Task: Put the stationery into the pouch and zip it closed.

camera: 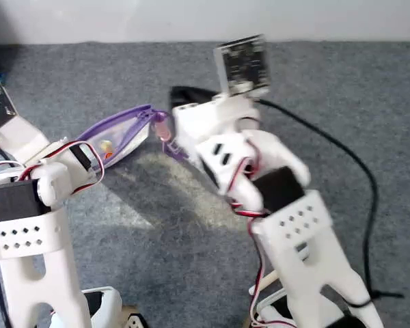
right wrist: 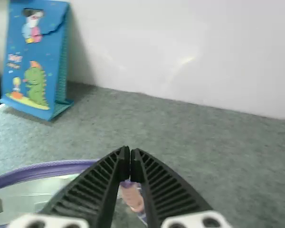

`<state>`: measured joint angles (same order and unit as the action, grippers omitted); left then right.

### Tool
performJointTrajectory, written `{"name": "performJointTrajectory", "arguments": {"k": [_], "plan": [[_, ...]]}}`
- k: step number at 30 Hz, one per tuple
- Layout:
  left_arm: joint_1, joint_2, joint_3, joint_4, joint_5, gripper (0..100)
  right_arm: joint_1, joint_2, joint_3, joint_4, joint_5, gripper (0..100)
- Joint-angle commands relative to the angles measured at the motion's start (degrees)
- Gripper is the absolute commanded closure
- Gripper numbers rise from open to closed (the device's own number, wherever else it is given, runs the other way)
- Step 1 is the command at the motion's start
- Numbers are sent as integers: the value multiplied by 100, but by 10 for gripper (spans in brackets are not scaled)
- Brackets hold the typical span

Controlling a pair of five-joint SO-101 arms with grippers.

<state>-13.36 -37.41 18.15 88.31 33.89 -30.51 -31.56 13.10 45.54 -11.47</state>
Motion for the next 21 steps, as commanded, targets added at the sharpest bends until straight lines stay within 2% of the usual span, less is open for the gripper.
{"name": "performJointTrajectory", "arguments": {"k": [1, 8, 17, 21], "plan": [[0, -53, -57, -149, 62, 987, 321, -532, -510, 954, -70, 991], [0, -44, -57, -141, 62, 987, 655, -1279, -536, 2756, -79, 991], [0, -44, -57, -132, 62, 987, 1455, -1323, -123, 4532, -97, 991], [0, -44, -57, -123, 62, 987, 1947, -1305, 466, 5323, -633, 990]]}}
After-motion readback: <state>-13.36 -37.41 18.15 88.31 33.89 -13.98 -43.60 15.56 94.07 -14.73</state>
